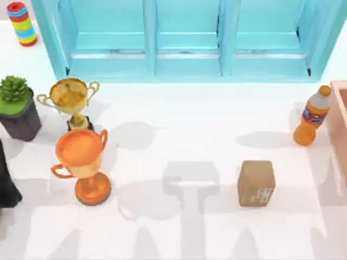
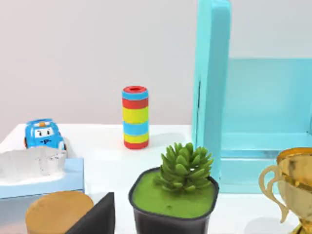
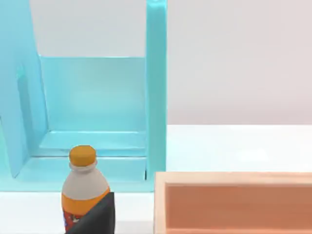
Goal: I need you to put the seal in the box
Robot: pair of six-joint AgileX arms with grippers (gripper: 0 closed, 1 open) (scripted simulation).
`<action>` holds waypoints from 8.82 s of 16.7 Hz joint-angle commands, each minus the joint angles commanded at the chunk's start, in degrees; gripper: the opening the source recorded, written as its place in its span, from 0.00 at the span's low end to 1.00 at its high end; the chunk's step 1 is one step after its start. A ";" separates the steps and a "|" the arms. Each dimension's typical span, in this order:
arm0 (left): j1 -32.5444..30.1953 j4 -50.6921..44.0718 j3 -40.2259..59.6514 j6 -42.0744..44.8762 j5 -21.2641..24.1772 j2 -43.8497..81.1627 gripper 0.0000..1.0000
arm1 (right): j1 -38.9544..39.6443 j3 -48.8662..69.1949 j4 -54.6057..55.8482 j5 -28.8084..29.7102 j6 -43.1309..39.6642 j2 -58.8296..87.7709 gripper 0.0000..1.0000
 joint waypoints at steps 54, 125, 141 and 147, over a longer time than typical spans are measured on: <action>0.00 0.00 0.00 0.00 0.00 0.00 1.00 | 34.29 71.14 -49.30 -0.22 35.21 111.76 0.62; 0.00 0.00 0.00 0.00 0.00 0.00 1.00 | -17.70 78.46 -65.40 -0.03 -16.87 102.93 0.00; 0.00 0.00 0.00 0.00 0.00 0.00 1.00 | -17.67 78.26 -65.15 -0.05 -16.89 103.03 0.90; 0.00 0.00 0.00 0.00 0.00 0.00 1.00 | -17.67 78.26 -65.15 -0.05 -16.89 103.03 1.00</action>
